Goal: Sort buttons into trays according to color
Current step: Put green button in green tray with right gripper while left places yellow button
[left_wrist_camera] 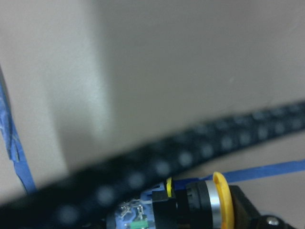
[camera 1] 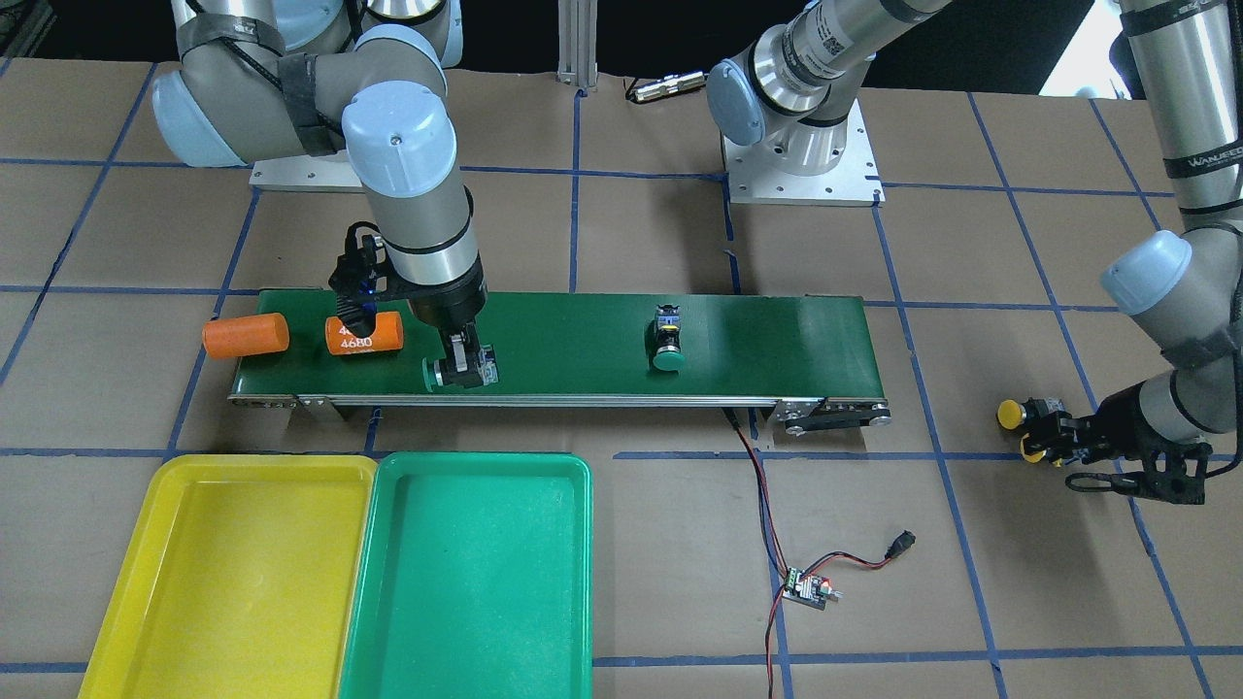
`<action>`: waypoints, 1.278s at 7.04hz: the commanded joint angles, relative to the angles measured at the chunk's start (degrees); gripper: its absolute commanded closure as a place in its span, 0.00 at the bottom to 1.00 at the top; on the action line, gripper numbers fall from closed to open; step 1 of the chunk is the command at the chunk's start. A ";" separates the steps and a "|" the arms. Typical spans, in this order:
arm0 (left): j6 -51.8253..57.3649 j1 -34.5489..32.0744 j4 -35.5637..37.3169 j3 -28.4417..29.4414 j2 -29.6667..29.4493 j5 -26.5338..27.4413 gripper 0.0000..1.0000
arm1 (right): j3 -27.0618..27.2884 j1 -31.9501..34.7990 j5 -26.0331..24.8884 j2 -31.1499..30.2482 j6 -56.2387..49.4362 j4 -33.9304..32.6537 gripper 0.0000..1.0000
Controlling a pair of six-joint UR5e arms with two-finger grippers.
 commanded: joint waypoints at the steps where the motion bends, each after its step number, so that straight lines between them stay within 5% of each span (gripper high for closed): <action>1: -7.06 -6.48 -11.49 -0.42 9.03 -0.25 1.00 | -12.77 -1.21 0.66 13.12 -2.79 -0.32 1.00; 2: -12.51 -14.27 -14.95 -2.95 14.05 -1.81 1.00 | -14.13 -1.30 0.67 15.63 -4.02 -1.11 1.00; 4: -27.78 -23.19 -14.28 -10.94 20.75 -3.58 1.00 | -13.79 -2.61 0.40 16.53 -4.90 -0.25 0.25; 5: -31.68 -26.36 -14.11 -14.63 23.04 -6.29 1.00 | -13.61 -3.40 0.58 16.27 -5.00 -0.15 0.00; 7: -37.75 -30.50 -8.68 -19.04 23.42 -6.66 0.97 | -13.61 -3.41 0.67 12.86 -5.17 5.52 0.00; 9: -37.87 -31.05 -3.57 -19.68 21.66 -6.23 0.27 | -10.91 -3.15 0.75 4.36 -6.92 17.38 0.00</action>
